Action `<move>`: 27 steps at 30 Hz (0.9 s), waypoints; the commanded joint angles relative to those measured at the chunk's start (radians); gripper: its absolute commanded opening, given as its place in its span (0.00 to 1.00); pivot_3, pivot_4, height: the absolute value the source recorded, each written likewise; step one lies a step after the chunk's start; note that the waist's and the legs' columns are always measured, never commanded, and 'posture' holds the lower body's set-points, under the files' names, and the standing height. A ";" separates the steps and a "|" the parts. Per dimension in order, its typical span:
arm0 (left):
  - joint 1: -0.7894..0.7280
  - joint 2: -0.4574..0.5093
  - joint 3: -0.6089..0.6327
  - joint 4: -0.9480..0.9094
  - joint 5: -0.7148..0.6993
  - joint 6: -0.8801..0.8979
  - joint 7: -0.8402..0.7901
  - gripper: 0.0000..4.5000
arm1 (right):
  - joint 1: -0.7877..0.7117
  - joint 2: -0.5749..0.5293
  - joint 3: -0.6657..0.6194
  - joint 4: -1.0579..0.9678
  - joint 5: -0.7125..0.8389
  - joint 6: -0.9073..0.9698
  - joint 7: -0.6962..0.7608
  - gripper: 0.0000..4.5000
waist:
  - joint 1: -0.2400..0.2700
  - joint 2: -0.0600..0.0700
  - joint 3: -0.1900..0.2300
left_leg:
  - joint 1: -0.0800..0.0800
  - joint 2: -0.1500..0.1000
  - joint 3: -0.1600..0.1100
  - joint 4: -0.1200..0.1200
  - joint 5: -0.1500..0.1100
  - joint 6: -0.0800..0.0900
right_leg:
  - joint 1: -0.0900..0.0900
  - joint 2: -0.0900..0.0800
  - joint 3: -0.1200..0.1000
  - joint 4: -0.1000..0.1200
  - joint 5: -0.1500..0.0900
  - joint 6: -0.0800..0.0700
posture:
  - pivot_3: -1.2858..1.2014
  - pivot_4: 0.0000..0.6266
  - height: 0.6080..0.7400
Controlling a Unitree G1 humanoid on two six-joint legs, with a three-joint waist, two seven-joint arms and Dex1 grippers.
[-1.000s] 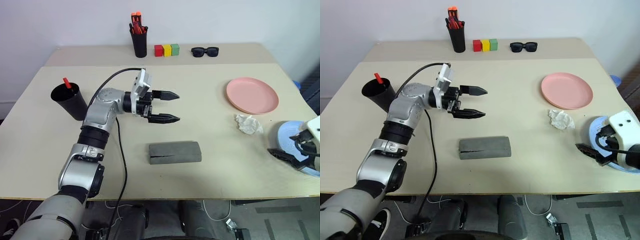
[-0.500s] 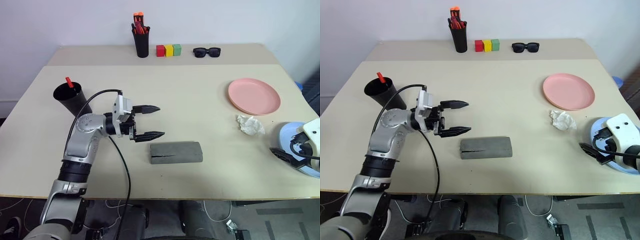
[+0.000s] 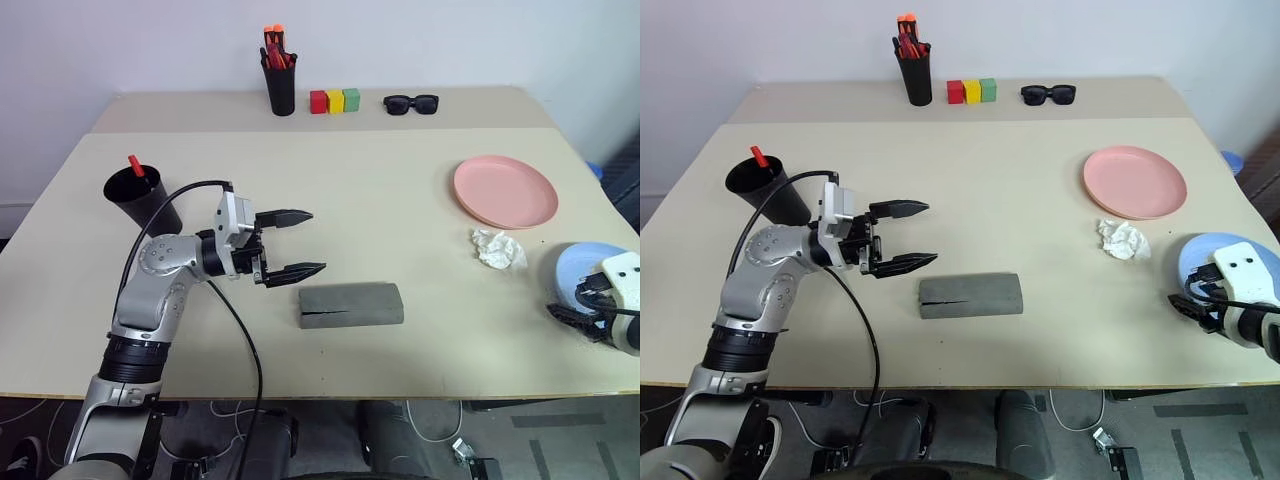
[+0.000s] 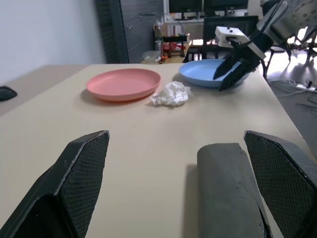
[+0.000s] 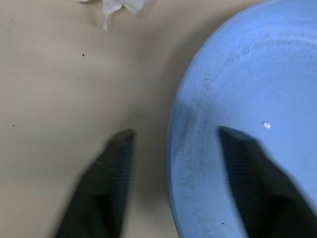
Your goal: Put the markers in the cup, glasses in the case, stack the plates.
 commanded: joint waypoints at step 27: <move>-0.112 0.005 0.016 0.010 0.000 0.063 0.126 1.00 | -0.761 0.083 0.354 0.441 -0.192 -0.352 -0.080 0.01 | -0.008 0.001 -0.001 | 0.000 0.001 0.002 -0.001 0.000 0.000 | -0.002 0.001 0.001 -0.001 0.001 0.000 | 0.52 0.24 1.00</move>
